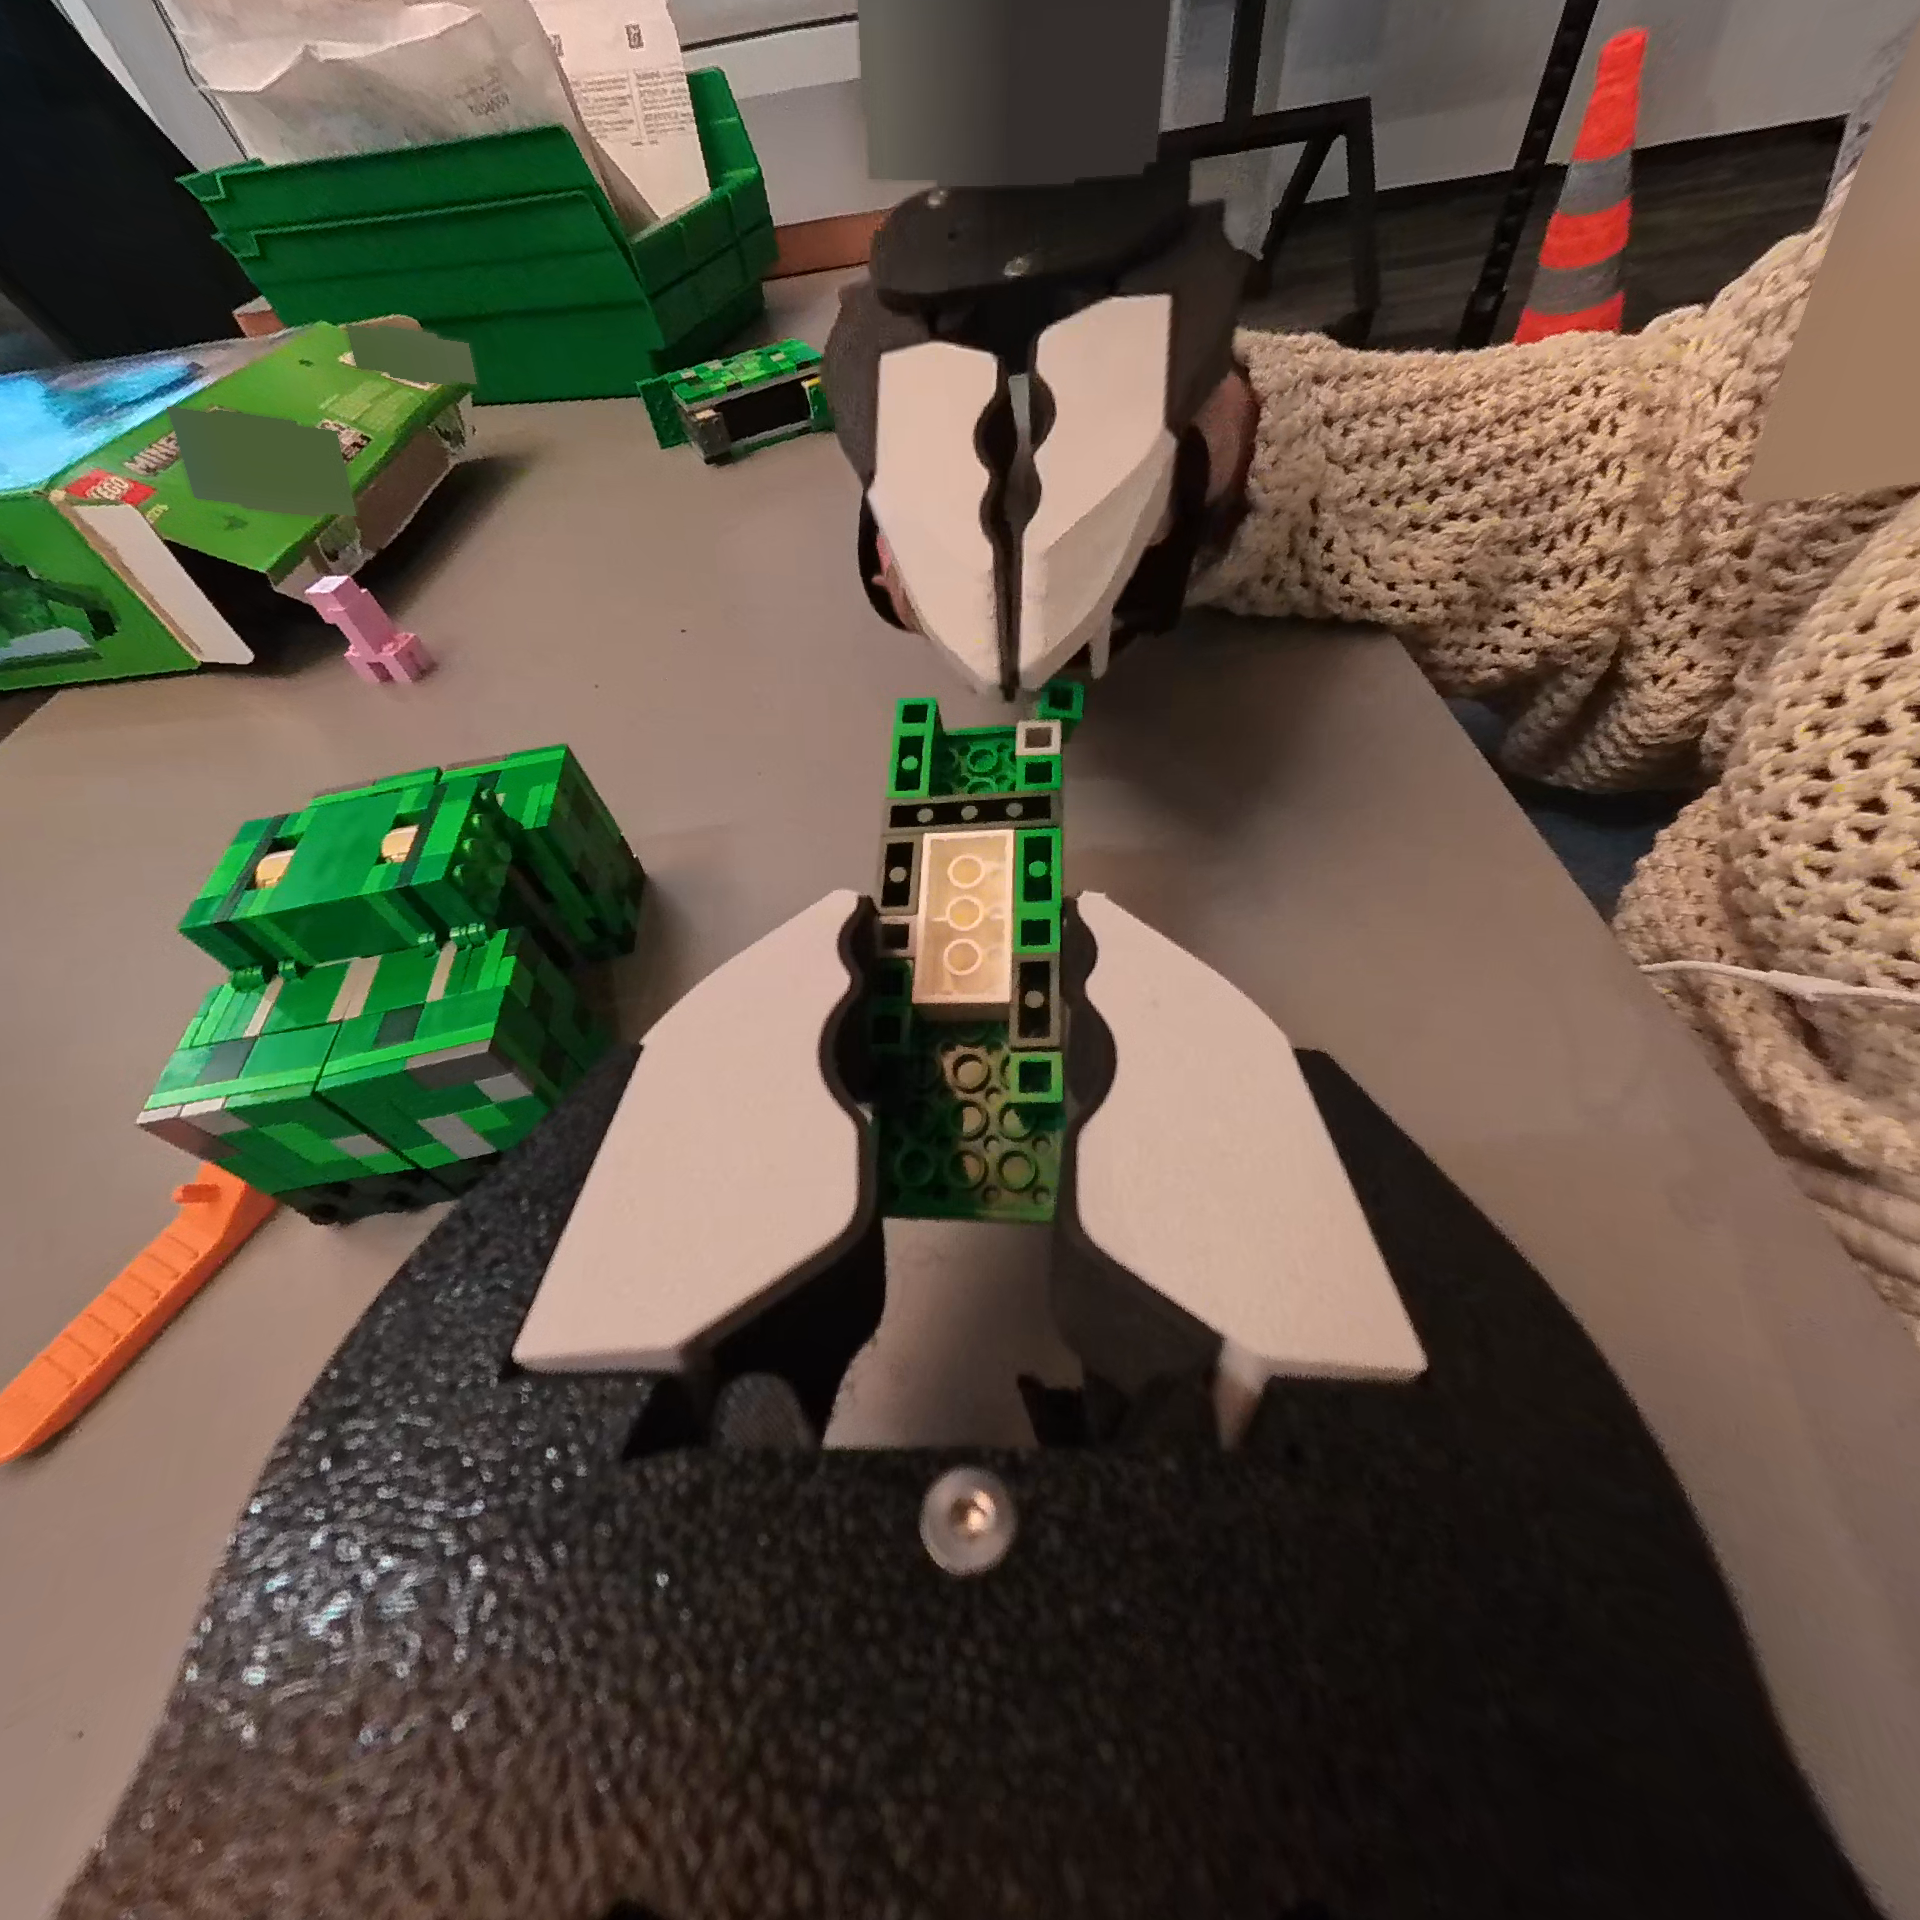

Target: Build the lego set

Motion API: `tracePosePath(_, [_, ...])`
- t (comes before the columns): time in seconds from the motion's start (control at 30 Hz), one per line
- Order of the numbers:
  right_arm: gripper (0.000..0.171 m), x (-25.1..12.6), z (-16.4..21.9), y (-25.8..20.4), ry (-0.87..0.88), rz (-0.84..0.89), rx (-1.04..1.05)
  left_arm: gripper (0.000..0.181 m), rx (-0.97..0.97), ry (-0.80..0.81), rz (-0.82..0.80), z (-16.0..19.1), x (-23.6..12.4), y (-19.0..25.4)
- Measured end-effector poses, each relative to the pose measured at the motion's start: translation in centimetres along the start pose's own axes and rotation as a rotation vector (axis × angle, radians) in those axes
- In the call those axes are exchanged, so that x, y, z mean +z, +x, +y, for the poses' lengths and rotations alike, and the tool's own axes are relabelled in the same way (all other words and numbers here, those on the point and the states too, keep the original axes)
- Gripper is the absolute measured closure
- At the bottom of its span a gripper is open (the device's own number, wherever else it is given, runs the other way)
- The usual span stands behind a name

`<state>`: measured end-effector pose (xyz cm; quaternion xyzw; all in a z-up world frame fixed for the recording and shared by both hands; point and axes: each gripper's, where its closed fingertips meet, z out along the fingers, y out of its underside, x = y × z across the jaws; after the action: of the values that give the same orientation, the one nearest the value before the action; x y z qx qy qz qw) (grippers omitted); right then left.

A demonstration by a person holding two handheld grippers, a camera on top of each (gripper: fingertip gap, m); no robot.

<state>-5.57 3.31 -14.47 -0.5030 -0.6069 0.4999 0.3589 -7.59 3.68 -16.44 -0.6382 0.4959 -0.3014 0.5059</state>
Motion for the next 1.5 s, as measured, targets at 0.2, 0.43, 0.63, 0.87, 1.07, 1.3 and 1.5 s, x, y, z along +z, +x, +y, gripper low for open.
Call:
tracePosePath(0.2, [0.160, -0.2, -0.2, 0.5, 0.021, 0.033, -0.025, 0.148, -0.009, 0.001, -0.004, 0.0, 0.0, -0.1])
tracePosePath(0.43, [0.139, -1.4, -1.5, 0.1, 0.012, 0.241, -0.444, 0.148, -0.059, -0.010, -0.027, 0.2, -0.1, -1.0])
tracePosePath(0.63, [0.127, -0.9, -1.1, 1.2, -0.294, 0.648, -1.083, 0.148, -0.114, -0.003, -0.034, 0.2, -0.3, -1.6])
tracePosePath(0.87, [0.127, 0.4, 0.8, 3.3, -0.588, 0.804, -1.380, 0.148, -0.115, -0.006, -0.035, 0.3, -0.3, -1.6])
tracePosePath(1.07, [0.147, 0.4, 0.8, 3.4, -0.592, 0.828, -1.396, 0.148, -0.116, -0.006, -0.032, 0.3, -0.3, -1.6])
tracePosePath(1.3, [0.152, 0.4, 0.8, 3.5, -0.611, 0.840, -1.385, 0.148, -0.107, -0.011, -0.038, 0.4, -0.3, -1.6])
tracePosePath(1.5, [0.152, 0.3, 1.0, 3.5, -0.630, 0.850, -1.394, 0.148, -0.098, -0.022, -0.041, 0.5, -0.3, -1.6])
